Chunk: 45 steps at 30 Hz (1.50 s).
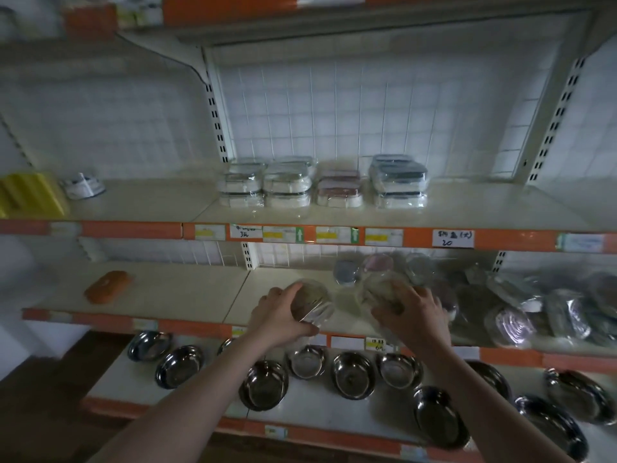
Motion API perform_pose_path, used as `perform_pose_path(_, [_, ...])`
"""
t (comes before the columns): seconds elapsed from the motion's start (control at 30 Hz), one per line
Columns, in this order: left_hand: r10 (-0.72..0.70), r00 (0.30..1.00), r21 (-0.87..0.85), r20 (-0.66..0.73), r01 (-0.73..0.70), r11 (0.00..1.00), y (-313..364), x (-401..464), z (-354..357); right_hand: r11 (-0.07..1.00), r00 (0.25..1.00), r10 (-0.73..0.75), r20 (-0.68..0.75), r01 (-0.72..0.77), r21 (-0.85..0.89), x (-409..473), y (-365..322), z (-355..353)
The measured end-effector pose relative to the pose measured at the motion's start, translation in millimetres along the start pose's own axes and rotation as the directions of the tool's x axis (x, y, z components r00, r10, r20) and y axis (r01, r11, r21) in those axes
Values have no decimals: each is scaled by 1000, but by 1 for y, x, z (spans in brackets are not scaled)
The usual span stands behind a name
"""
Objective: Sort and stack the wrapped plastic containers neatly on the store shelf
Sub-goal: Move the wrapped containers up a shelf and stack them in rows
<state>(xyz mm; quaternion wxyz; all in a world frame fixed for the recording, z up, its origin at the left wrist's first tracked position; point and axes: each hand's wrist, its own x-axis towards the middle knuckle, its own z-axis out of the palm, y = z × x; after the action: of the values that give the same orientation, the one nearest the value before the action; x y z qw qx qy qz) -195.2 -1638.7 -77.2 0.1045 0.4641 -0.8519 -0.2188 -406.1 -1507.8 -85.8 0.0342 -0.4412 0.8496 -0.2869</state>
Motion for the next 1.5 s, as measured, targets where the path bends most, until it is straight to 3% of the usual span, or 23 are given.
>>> perform_pose_path(0.4, [182,977,-22,-113,-186,982,45,29,-69,990,985,-117,-125,125,61,47,-17,-59])
perform_pose_path(0.77, [312,928,1,-203,-318,948,13,135,-141,989,974,-148,-170,148,-11,151,-83,-48])
perform_pose_path(1.13, [340,909,76,-243,-332,940,-59,252,-230,990,973,-138,-185,139,-4,262,-177,-8])
perform_pose_path(1.5, [270,921,70,-279,-261,963,-76,333,-260,969,965,-245,-92,245,-20,352,-207,1])
